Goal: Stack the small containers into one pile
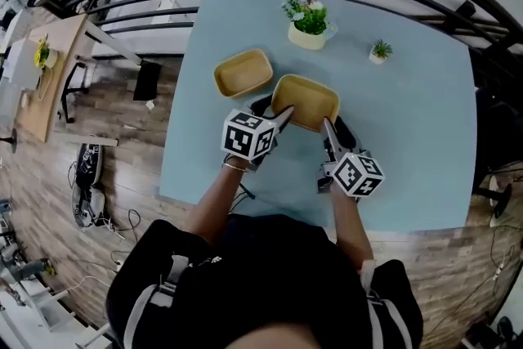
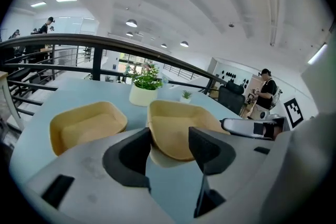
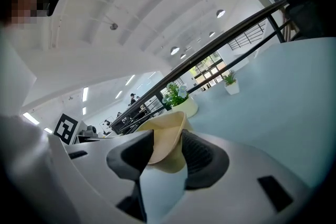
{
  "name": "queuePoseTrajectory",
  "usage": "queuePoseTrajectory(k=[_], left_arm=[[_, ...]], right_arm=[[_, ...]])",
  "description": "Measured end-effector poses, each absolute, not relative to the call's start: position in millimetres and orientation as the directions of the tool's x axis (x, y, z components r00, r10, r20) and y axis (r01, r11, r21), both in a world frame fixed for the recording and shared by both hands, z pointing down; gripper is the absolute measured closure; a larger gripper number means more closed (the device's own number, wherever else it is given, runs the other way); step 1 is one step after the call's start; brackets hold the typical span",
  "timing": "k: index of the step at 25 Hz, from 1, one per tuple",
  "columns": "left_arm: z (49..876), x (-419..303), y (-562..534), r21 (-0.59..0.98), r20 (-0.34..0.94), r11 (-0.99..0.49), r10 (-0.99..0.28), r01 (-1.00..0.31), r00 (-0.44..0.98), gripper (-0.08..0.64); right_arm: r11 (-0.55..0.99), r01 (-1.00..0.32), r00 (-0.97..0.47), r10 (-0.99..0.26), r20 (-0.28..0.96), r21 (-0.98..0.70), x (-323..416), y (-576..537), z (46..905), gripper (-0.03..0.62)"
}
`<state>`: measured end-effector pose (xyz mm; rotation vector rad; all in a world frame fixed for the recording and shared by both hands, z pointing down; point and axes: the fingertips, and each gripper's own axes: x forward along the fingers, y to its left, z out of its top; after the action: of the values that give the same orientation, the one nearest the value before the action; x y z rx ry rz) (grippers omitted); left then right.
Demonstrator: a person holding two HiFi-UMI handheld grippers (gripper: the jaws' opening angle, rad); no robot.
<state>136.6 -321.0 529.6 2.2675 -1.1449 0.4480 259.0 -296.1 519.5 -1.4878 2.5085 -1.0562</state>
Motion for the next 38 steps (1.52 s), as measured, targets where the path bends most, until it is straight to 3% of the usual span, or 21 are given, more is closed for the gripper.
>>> queuePoseTrajectory(k=[23, 38], left_arm=[[522, -20, -337, 0.326, 0.470, -0.282, -0.779, -0.902, 0.414, 0.351], [542, -39, -351, 0.321, 0.485, -0.223, -0.796, -0.921, 0.362, 0.350]], right_arm=[[0.509, -0.703, -0.672, -0.703, 0.231, -0.496, 100, -364, 507, 0.445], [0.530, -0.692, -0.683, -0.701, 0.205, -0.490, 75, -402, 526, 0.443]])
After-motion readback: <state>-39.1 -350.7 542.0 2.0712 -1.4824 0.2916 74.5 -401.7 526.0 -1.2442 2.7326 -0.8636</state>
